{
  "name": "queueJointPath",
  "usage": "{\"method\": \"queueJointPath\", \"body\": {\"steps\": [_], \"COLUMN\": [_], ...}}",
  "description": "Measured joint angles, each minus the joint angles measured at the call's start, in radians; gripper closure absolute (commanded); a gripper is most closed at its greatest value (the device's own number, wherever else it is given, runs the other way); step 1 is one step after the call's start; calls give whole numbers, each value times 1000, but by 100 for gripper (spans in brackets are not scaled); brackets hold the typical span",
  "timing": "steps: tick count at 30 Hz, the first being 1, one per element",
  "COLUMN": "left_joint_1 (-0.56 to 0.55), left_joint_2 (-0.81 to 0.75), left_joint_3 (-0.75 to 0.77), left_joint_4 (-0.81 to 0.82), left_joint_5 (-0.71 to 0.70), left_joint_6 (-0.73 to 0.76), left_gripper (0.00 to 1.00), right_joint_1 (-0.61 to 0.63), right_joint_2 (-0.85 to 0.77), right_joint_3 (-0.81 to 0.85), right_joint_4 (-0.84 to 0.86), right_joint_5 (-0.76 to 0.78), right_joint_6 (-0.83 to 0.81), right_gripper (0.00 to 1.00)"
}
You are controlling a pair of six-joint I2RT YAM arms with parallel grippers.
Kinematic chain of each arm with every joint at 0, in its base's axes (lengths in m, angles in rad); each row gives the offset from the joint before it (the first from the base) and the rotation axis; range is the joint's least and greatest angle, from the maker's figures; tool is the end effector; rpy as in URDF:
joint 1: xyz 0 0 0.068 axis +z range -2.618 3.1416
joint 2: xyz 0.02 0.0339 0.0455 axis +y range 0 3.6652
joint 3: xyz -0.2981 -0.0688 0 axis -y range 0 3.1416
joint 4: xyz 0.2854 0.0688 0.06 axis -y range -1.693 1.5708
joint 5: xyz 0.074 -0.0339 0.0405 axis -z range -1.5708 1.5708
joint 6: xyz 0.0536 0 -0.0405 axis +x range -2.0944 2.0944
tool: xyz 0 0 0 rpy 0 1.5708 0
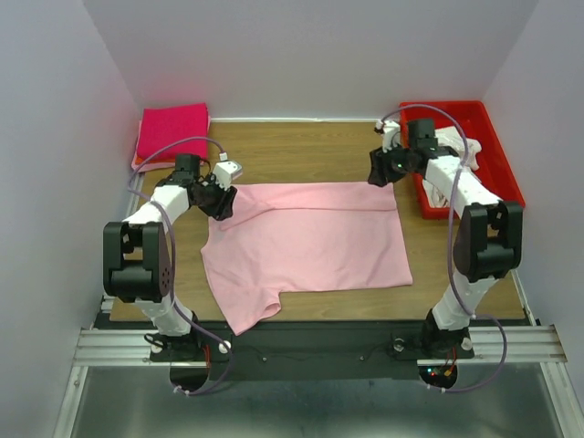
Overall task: Fold and stack the t-shirts
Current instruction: Fold the tshirt
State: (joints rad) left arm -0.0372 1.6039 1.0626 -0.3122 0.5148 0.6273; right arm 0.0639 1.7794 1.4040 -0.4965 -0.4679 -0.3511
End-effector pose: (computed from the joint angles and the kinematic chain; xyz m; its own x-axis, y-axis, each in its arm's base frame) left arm 0.3834 -0.0407 0.2249 -0.4009 0.5262 -0.7500 0.7301 0.6780 0.0854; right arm 0.4452 0.0527 0.2630 -0.5982 -0.3459 -0.7229 -0.5882 0.8021 0.1029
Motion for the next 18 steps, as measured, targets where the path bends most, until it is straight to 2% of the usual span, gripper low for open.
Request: {"method": "queueJointPath", "body": {"steps": [8, 18], "left_joint_1": [15, 33], "left_joint_2": [124, 151], "left_joint_3": [0, 3], "left_joint_4": [-22, -60], "left_joint_5": [16, 57], "left_joint_6": [-7, 10], "left_gripper": [43, 48], "right_joint_1": [203, 376], "right_joint_2": [191, 465], "right_joint_3": [204, 431], "right_joint_4": [1, 43], "right_joint_5": [-84, -146], "right_joint_6": [143, 331], "right_gripper": [46, 46]}}
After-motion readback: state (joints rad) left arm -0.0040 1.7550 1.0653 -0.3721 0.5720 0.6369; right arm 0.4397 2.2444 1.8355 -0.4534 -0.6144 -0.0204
